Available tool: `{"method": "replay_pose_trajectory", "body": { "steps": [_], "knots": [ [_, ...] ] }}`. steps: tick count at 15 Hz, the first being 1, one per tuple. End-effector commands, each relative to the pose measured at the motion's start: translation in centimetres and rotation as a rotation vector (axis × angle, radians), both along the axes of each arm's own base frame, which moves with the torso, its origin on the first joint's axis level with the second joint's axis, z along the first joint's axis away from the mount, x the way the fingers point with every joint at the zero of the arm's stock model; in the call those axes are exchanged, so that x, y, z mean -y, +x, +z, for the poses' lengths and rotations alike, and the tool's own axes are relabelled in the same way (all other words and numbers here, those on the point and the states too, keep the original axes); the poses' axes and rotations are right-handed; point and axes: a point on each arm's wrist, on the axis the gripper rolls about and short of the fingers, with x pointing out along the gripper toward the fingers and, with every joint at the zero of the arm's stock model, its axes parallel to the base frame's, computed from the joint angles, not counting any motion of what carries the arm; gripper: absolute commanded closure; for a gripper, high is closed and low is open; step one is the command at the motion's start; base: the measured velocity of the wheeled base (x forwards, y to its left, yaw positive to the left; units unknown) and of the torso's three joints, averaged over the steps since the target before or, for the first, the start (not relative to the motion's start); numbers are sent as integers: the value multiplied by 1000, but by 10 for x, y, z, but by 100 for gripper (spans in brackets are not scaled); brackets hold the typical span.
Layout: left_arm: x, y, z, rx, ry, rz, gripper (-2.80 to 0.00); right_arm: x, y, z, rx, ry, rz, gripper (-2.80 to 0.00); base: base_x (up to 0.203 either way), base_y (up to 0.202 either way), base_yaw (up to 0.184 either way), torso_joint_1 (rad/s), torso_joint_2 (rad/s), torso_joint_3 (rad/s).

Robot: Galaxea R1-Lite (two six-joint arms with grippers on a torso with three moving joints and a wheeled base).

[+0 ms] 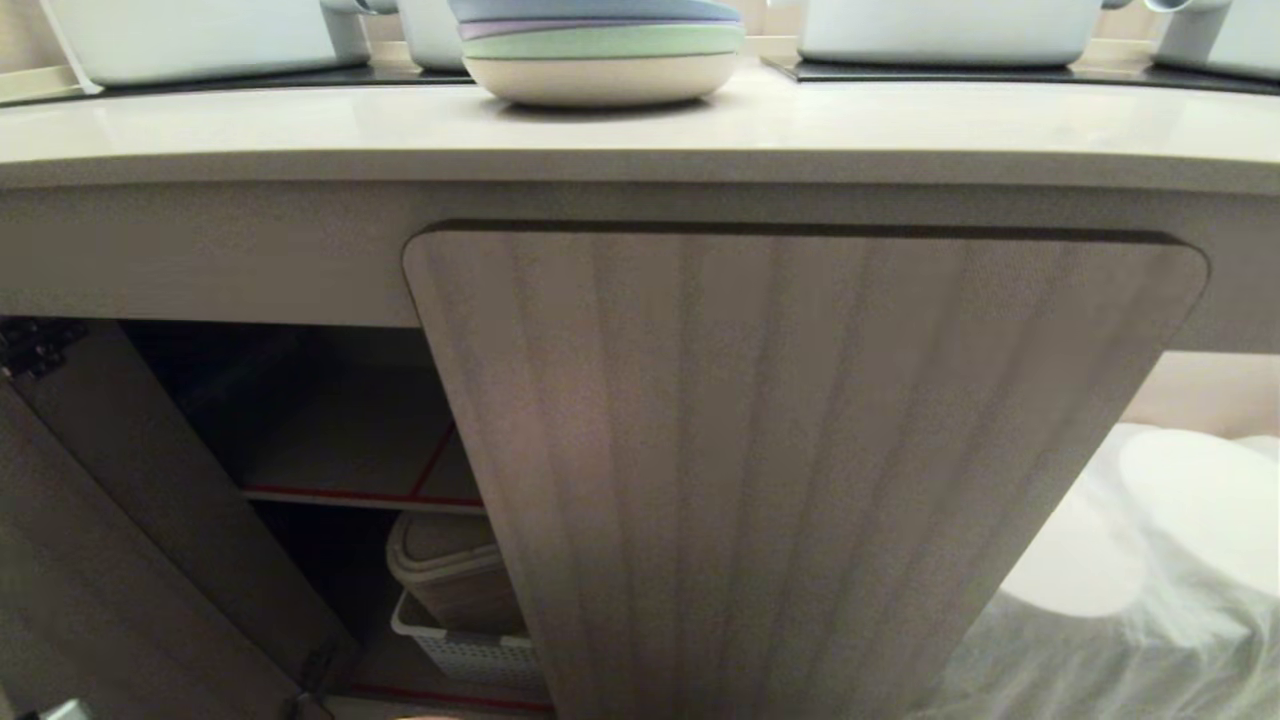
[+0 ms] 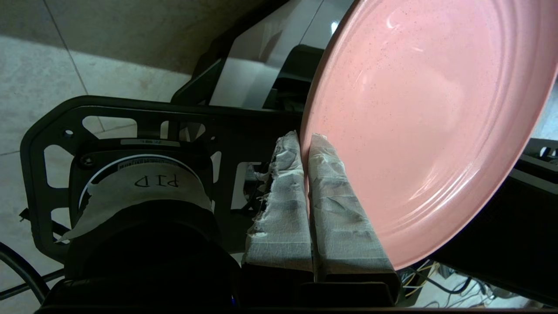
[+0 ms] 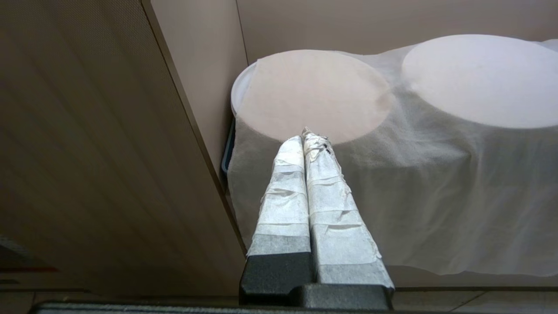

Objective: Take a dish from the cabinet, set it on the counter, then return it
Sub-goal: Put it back into the cabinet

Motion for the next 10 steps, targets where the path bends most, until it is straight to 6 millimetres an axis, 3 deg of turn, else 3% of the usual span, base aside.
{"method": "replay_pose_trajectory", "body": {
  "steps": [1,10],
  "knots": [
    [0,0,0,-5,-3,2,0,0,0,0,0,1,0,0,0,0,0,-9,41,38],
    [0,-3,-2,-6,-4,8,0,0,0,0,1,1,0,0,0,0,0,0,3,4]
  ]
}}
